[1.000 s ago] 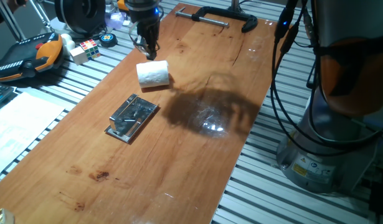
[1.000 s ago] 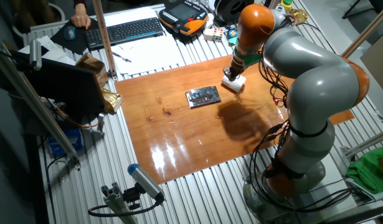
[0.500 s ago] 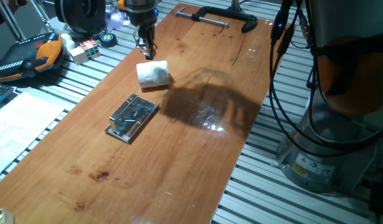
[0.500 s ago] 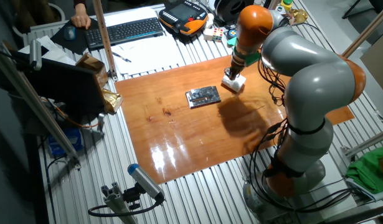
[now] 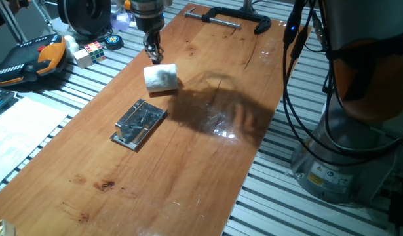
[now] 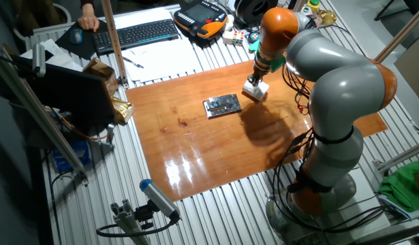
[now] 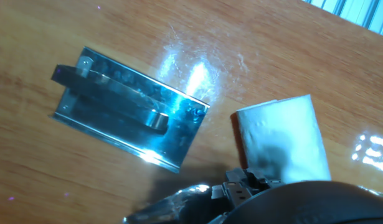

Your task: Put the toilet paper on its holder

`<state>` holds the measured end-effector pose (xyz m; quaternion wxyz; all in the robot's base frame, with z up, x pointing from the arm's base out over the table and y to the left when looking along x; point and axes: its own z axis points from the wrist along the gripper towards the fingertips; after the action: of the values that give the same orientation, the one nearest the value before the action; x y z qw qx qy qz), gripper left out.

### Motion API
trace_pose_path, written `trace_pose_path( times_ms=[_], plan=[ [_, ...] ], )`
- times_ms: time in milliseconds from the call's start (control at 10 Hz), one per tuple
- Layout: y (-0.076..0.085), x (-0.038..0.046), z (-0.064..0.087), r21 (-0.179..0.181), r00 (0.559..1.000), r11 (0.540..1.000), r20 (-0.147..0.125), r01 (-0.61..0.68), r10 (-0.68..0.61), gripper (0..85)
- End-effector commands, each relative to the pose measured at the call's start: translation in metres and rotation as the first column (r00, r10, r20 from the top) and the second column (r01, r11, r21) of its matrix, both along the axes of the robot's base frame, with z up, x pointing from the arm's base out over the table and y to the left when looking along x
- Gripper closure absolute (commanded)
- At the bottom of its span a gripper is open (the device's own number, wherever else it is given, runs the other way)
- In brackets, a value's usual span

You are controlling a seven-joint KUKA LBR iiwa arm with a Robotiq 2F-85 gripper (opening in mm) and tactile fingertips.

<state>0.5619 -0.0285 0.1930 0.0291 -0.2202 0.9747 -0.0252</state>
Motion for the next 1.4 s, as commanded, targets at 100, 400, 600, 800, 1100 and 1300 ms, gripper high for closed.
trace_pose_path(
  times_ms=[100,400,600,800,1100,1300],
  plan=[
    [0.0,0.0013,-0.002,-0.005,1.0,1.0,0.003,-0.005,0.005,84.3],
    [0.0,0.01,-0.015,-0.001,1.0,1.0,0.012,-0.006,0.006,84.3],
    [-0.004,0.0118,-0.015,0.012,1.0,1.0,-0.002,-0.005,0.005,84.3],
    [-0.004,0.0123,-0.016,0.002,1.0,1.0,-0.003,-0.005,0.005,84.3],
    [-0.003,0.0125,-0.016,0.007,1.0,1.0,-0.022,-0.006,0.006,84.3],
    [-0.003,0.0125,-0.016,-0.021,0.999,1.0,-0.032,-0.006,0.005,84.3]
  ],
)
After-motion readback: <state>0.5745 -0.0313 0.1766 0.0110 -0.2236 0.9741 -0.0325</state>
